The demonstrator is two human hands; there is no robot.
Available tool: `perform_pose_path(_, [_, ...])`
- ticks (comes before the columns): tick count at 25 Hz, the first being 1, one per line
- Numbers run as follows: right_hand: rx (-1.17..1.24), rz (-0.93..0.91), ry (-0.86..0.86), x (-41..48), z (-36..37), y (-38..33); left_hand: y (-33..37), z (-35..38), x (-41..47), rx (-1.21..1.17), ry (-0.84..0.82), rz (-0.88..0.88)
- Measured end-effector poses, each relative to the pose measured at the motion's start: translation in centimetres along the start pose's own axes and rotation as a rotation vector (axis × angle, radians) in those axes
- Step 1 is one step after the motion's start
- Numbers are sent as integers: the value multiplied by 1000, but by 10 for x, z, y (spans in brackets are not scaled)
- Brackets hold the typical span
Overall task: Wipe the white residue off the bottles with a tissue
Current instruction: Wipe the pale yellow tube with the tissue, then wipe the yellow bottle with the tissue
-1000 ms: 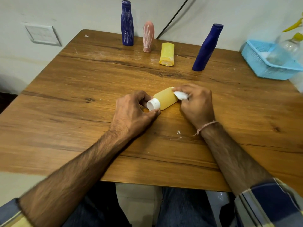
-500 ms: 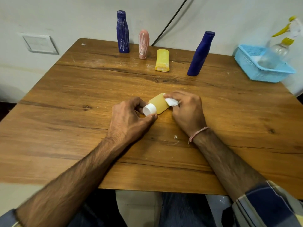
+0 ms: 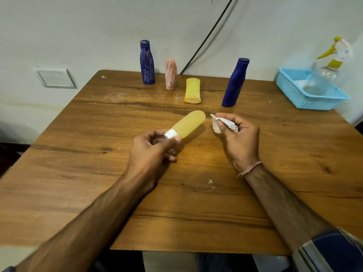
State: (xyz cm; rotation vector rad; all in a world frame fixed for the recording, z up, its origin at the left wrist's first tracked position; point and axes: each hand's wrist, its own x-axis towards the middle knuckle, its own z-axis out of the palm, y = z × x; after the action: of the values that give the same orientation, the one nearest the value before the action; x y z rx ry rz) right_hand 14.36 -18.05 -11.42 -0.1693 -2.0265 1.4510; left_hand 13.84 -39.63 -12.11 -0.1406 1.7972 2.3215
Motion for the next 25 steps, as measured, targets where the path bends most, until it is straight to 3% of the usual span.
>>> perform_pose_path(2, [181, 197, 25, 15, 1, 9, 16, 11, 8, -431, -125, -216])
perform_pose_path(5, [354, 325, 49, 27, -3, 19, 25, 33, 33, -583, -229, -327])
perform_pose_path(9, [559, 474, 117, 41, -16, 22, 22, 70, 69, -254, -232, -175])
perform_pose_path(13, [631, 543, 218, 48, -30, 22, 19, 118, 94, 508, -110, 82])
perform_pose_path(15, [632, 552, 263, 51, -37, 22, 12, 140, 103, 750, -140, 175])
perform_pose_path(20, [644, 564, 322, 54, -41, 25, -9, 162, 122, 1021, -90, 244])
perform_pose_path(25, [652, 565, 321, 54, -40, 24, -6, 161, 126, 1046, -115, 215])
